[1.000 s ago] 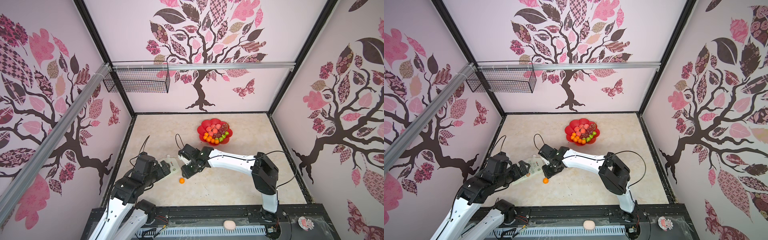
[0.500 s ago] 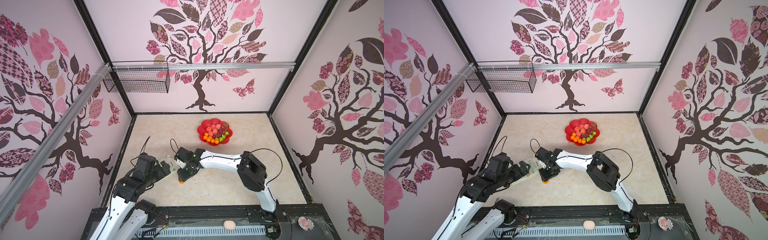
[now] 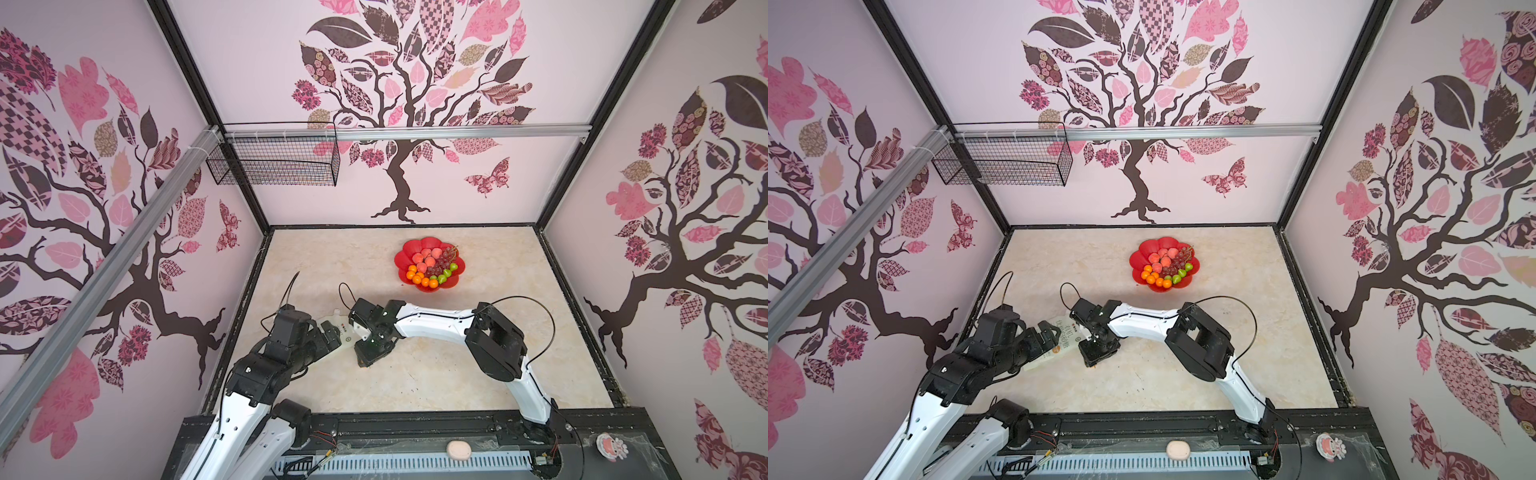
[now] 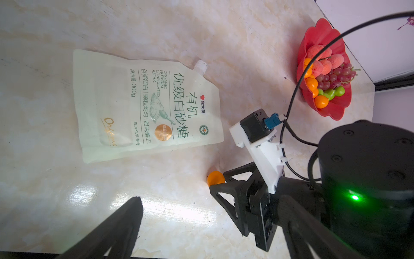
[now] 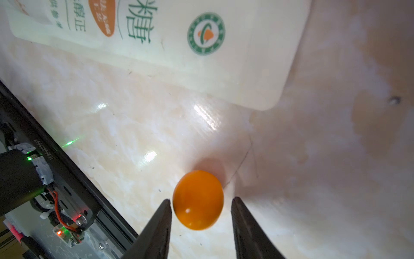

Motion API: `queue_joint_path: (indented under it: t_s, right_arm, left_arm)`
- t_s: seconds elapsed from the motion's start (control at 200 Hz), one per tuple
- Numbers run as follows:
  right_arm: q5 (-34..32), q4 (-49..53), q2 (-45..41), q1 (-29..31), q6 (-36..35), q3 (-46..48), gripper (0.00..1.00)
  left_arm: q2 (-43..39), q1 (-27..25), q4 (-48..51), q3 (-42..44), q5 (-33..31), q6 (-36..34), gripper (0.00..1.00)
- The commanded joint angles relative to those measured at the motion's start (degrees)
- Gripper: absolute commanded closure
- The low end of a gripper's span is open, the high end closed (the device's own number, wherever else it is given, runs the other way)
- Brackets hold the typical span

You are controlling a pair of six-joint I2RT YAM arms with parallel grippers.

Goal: Place and organize the fake fruits in the fruit bowl
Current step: 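Lower the right gripper and close it on the last orange ball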

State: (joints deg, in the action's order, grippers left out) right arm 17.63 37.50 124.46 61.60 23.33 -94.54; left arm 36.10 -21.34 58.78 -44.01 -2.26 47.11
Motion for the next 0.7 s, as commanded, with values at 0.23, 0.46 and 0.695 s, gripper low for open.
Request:
queue_joint_path:
  t_s: [0.23, 0.46, 0.695]
  right_arm:
    - [-1.0, 1.71, 4.01, 0.4, 0.29, -3.05, 0.56]
    - [-1.79, 1.7, 4.04, 0.36, 0.22, -2.83, 0.6]
    - [-2.96, -1.39, 0.73, 0.06, 0.69, -0.53, 0.63]
  left_arm:
    - [-0.15, 0.4, -1.66, 1.7, 0.14, -0.44, 0.02]
    - [-0.04, 0.35, -1.75, 1.56, 0.24, -0.62, 0.01]
    - [1.35, 0.41, -4.18, 1.8, 0.52, -1.41, 0.01]
